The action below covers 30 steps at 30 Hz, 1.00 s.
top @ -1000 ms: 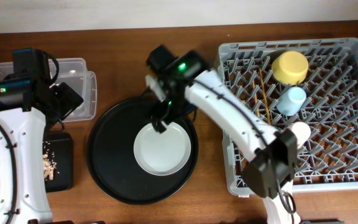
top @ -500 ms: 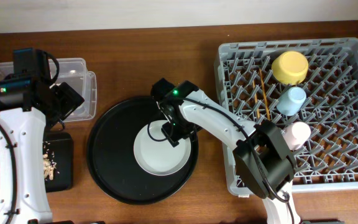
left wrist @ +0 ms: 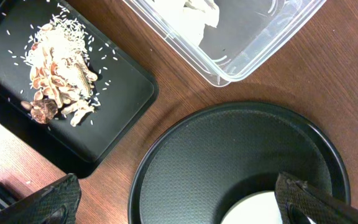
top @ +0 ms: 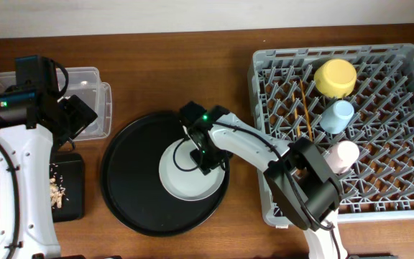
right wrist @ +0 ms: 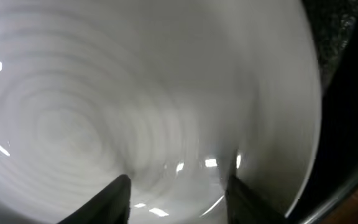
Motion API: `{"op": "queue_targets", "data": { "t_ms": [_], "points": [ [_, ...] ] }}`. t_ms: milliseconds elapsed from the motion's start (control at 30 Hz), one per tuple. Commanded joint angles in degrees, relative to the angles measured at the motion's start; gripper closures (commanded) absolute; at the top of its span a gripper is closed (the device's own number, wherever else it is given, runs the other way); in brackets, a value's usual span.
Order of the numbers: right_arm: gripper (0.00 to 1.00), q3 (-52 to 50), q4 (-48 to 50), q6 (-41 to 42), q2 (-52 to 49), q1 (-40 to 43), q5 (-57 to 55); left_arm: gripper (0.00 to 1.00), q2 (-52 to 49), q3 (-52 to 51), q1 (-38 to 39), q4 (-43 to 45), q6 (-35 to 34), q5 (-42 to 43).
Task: Sort waste into correct bins and load items into the dishwasher rack
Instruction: 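Grasp the white plate's rim with the right gripper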
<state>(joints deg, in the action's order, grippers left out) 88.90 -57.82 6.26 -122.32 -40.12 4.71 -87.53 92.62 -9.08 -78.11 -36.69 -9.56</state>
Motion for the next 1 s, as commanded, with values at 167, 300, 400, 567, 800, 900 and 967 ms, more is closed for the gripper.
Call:
{"op": "queue_targets", "data": {
  "t_ms": [167,300,400,567,800,900,967],
  "points": [
    [0.53,1.81,-1.99,0.20,-0.83,0.13,6.69,0.01,0.81,0.50,-0.20,-0.04,0.26,0.17],
    [0.53,10.82,-9.11,0.13,-0.68,0.20,5.11,0.01,0.81,0.50,-0.20,-0.04,0.26,0.17],
    [0.53,17.92,-13.51,0.13,-0.66,0.83,-1.64,0.01,0.81,0.50,-0.20,-0.04,0.26,0.17],
    [0.42,17.90,-12.11,-2.23,-0.92,3.37,-4.96,0.01,0.81,0.50,-0.20,-0.02,0.26,0.17],
    [0.42,8.96,-5.33,-2.86,-0.94,4.20,-1.70,0.01,0.81,0.50,-0.20,-0.04,0.26,0.17],
    [0.42,6.21,-2.16,-2.89,-0.94,4.13,0.20,0.01,0.81,0.50,-0.15,-0.04,0.26,0.17],
    [0.42,5.42,-1.25,-2.91,-0.94,4.13,0.98,0.01,0.81,0.50,-0.15,-0.04,0.26,0.17]
  ]
}}
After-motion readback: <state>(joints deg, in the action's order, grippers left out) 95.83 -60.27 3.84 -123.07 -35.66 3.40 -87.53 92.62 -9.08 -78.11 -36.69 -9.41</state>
